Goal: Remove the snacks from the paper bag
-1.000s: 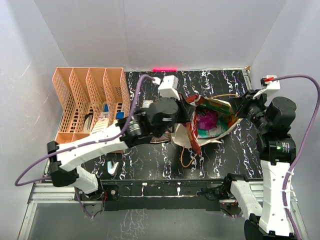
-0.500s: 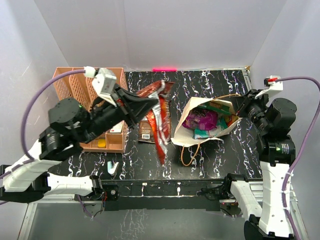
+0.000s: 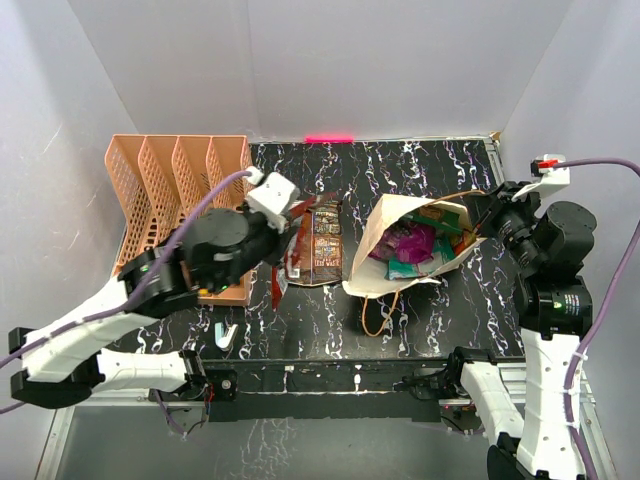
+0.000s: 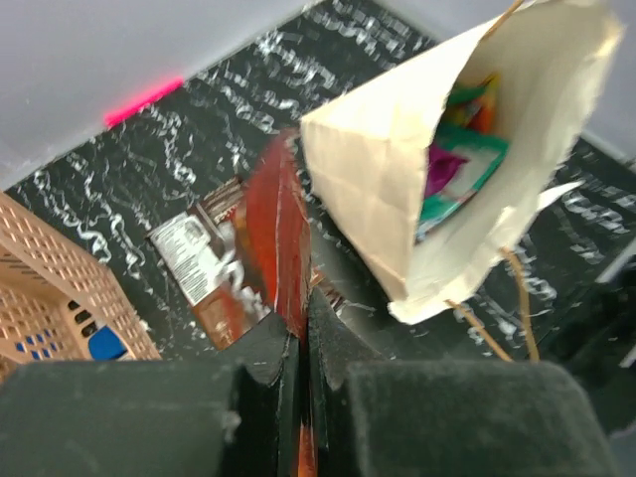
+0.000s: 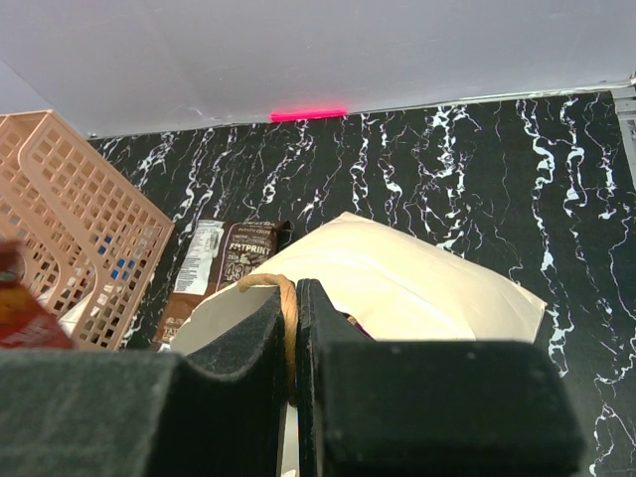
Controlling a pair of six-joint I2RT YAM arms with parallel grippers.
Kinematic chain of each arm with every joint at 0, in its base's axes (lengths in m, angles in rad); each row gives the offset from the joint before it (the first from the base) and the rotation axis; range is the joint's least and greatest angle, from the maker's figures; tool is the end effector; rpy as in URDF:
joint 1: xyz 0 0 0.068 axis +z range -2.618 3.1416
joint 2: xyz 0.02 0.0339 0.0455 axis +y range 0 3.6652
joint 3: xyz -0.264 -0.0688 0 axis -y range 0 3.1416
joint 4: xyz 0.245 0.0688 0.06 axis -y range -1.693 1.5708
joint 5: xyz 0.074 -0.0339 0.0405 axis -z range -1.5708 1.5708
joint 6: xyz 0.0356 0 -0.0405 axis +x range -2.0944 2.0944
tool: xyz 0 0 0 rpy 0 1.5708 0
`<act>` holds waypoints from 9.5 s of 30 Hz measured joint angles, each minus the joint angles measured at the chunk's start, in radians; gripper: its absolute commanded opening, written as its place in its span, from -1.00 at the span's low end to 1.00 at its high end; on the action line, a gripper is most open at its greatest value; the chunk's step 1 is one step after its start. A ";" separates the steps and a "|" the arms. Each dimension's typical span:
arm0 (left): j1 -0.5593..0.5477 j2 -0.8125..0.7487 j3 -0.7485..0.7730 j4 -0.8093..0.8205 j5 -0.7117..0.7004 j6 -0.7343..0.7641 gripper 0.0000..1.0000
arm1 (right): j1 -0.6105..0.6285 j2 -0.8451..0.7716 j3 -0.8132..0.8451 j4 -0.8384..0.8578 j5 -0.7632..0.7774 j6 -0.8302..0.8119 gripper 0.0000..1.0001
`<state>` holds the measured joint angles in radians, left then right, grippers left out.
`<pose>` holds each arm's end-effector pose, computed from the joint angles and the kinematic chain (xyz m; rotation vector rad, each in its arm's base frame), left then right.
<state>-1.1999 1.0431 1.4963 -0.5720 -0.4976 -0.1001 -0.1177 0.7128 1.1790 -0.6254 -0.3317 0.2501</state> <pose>0.0831 -0.1668 0.4903 0.5497 1.6150 -0.5575 0.1190 -0.0024 0.4328 0.0733 1.7349 0.3840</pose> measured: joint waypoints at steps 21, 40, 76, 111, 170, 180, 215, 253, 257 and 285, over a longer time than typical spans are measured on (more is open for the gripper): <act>0.644 0.474 -0.104 0.259 0.855 -0.153 -1.00 | 0.000 -0.017 -0.011 -0.007 0.019 -0.013 -0.85; 0.801 0.679 -0.187 0.425 1.013 -0.246 -1.00 | 0.000 -0.015 -0.011 -0.007 0.017 -0.011 -0.85; 0.826 0.718 -0.335 0.671 1.044 -0.491 -1.00 | 0.000 -0.004 -0.008 -0.007 0.000 -0.009 -0.85; 0.603 0.588 -0.344 0.219 0.371 -0.267 0.67 | 0.000 -0.001 0.005 -0.014 0.000 -0.019 -0.85; -0.154 0.354 -0.456 0.811 0.483 0.264 0.04 | 0.000 -0.020 -0.114 -0.081 -0.574 -0.037 -0.85; -0.083 0.654 -0.426 1.044 0.373 0.578 -0.21 | 0.000 -0.004 0.000 -0.083 -0.503 -0.007 -0.85; 0.051 1.122 0.011 1.210 0.372 1.186 -1.00 | 0.000 0.003 0.039 -0.135 -0.449 -0.013 -0.85; -0.111 0.575 -0.142 0.717 0.461 0.914 -1.00 | 0.005 0.093 0.053 0.062 -0.504 0.131 -0.85; -0.117 0.615 -0.058 0.669 0.465 0.909 -1.00 | 0.005 0.089 0.051 0.075 -0.514 0.142 -0.85; -0.238 0.560 0.395 0.159 0.243 0.605 -1.00 | 0.005 0.150 0.077 0.106 -0.163 0.096 -0.85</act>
<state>-1.4376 1.6028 1.8915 -0.4129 -0.2546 0.5053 -0.1123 0.8631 1.2564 -0.5198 -0.4946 0.3458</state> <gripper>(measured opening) 0.009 0.077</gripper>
